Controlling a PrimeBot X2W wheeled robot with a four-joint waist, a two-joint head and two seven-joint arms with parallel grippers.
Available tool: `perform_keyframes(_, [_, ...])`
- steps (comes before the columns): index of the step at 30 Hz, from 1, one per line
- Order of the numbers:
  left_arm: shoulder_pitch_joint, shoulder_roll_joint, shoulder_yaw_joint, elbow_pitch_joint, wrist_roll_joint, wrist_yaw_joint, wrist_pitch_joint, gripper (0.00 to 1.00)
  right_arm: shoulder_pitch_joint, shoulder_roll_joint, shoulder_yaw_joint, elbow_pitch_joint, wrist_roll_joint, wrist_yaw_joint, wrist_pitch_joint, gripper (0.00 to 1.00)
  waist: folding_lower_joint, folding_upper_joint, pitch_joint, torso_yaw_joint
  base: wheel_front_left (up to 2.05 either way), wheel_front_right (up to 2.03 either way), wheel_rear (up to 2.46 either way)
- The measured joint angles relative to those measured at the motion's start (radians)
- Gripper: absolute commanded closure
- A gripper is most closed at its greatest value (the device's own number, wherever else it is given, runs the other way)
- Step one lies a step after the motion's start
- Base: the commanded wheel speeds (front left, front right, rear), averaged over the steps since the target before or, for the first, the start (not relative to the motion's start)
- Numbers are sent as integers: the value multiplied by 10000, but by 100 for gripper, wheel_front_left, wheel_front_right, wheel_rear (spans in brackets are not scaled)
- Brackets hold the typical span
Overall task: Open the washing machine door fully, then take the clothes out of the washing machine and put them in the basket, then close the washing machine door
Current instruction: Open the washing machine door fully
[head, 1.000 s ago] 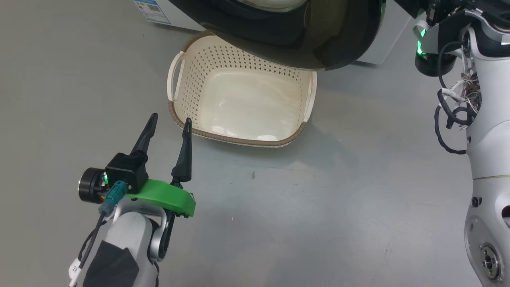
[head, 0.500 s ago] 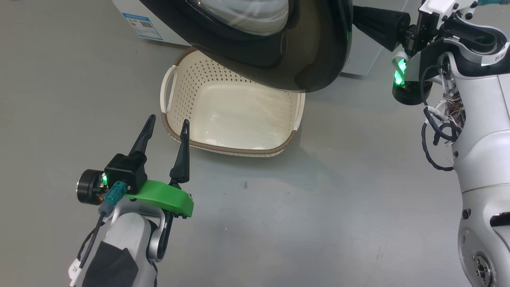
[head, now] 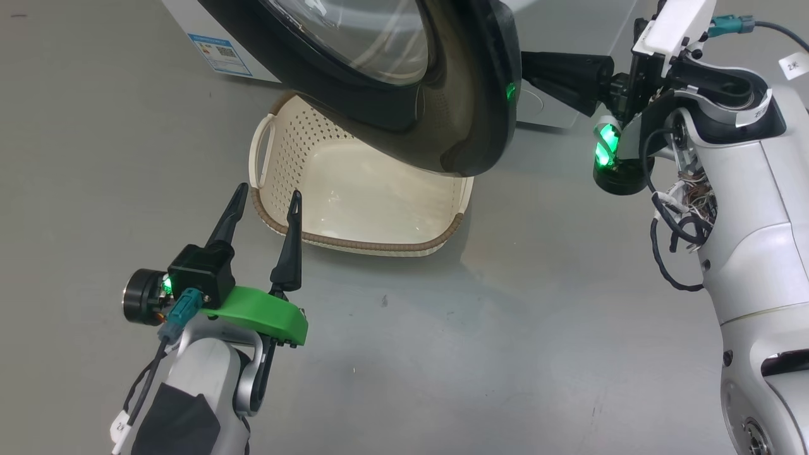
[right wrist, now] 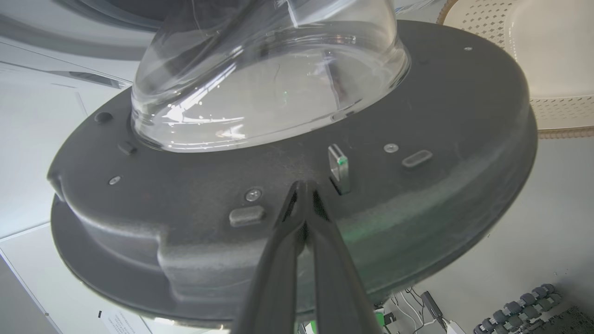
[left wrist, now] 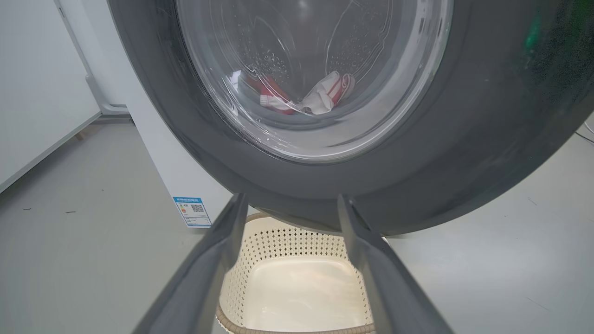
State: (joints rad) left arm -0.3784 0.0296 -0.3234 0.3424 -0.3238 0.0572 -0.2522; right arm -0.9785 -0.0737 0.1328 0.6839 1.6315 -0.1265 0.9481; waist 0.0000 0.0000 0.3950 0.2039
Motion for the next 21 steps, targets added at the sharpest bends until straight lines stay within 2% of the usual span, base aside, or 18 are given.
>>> perform_keyframes(21, [65,0,-79,2,0,0,0,0,833,-4,2548,-815,2280,0,368,100,0,0,-259,182,0,0,0])
